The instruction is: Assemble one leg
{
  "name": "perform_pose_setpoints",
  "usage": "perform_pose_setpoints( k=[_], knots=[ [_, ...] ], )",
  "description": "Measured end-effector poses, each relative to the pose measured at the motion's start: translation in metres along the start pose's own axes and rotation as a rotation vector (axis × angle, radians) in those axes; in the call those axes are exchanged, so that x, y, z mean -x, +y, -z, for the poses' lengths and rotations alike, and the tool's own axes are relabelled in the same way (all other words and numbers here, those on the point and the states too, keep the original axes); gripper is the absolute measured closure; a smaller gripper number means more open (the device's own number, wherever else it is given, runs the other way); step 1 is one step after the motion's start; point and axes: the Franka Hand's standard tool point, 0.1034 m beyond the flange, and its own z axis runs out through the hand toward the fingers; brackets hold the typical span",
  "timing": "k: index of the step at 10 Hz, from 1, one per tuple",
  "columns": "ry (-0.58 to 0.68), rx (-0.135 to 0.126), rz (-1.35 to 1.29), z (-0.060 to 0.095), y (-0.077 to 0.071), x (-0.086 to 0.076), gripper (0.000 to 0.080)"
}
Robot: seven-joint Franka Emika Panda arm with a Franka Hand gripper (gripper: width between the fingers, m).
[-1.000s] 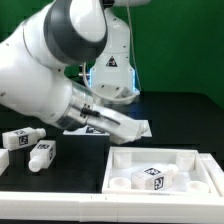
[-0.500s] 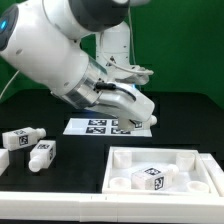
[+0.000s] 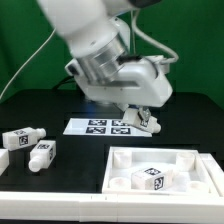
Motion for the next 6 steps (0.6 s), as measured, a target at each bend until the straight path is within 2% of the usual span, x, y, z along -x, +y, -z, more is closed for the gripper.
perform_pose_setpoints(
  k=[3,6],
  knots=[
    [0.207,0.014,0.032,0.014,-0.039,0.02,0.0517],
    [0.361,-0.036,0.039,0.008,-0.053,0.028,0.0517]
  ],
)
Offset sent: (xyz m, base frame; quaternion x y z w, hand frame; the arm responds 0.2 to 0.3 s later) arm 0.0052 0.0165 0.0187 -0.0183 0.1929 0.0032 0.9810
